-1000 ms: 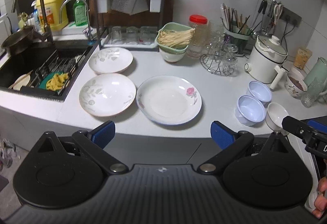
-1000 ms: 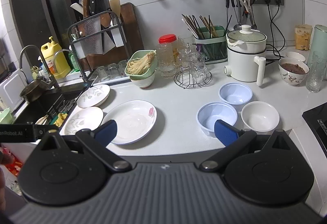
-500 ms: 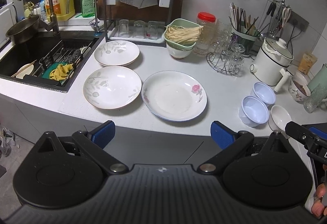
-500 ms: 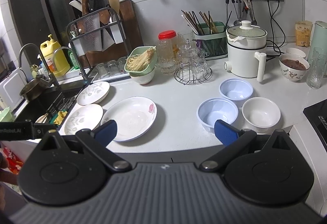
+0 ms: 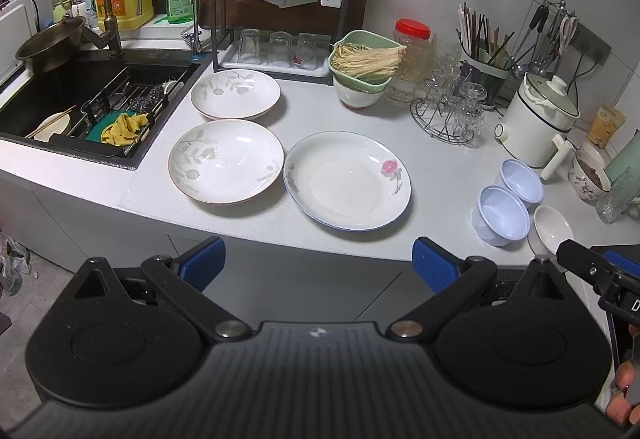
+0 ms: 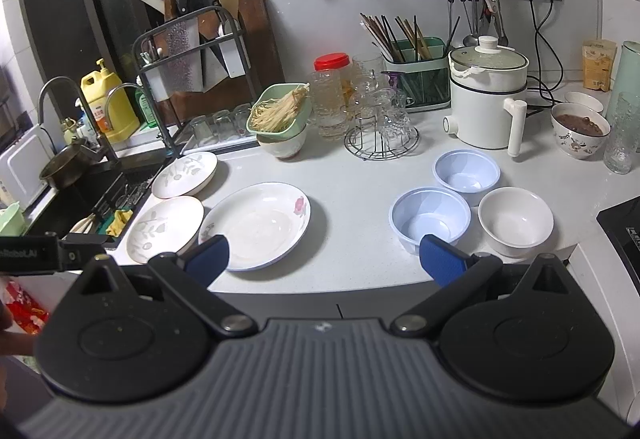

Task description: Organize plates and bowls

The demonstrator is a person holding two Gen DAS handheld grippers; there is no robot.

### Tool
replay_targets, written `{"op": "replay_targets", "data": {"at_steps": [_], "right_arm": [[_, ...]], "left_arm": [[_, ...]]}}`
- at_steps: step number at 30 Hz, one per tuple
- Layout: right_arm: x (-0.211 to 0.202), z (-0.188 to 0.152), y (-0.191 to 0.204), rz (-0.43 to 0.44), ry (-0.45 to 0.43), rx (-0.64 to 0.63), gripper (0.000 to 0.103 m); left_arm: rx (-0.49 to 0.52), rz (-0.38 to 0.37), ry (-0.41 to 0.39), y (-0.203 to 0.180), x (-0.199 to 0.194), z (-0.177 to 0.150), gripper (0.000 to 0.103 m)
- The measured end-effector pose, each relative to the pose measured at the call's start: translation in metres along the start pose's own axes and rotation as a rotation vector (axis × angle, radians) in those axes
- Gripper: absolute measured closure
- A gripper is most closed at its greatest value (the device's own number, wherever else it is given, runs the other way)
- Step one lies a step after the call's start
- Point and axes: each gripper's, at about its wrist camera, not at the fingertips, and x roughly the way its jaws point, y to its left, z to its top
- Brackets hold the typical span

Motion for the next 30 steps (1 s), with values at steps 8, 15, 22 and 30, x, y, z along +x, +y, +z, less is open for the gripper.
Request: {"op": "replay_targets", "data": {"at_steps": [8, 15, 22, 30], "right_arm": [[0.0013, -0.0007, -0.0003, 0.005, 0.009, 0.003, 0.0], [0.0025, 0.0004, 0.0018, 0.007, 0.016, 0.003, 0.0], [0.0042, 0.0013, 0.0007, 0.02, 0.02, 0.006, 0.0], [0.0097, -0.0003, -0.0007, 0.021, 0.036, 0.006, 0.0]], "left_arm": [[0.005, 0.01, 0.004, -0.0027, -0.0012, 0.0022, 0.002], [0.004, 0.006, 0.0, -0.003, -0.0023, 0.0051, 0.002], [0.005, 0.013, 0.016, -0.0045, -0.0001, 0.0071, 0.002], [0.003, 0.021, 0.017, -0.003, 0.0025, 0.0085, 0.002]]}}
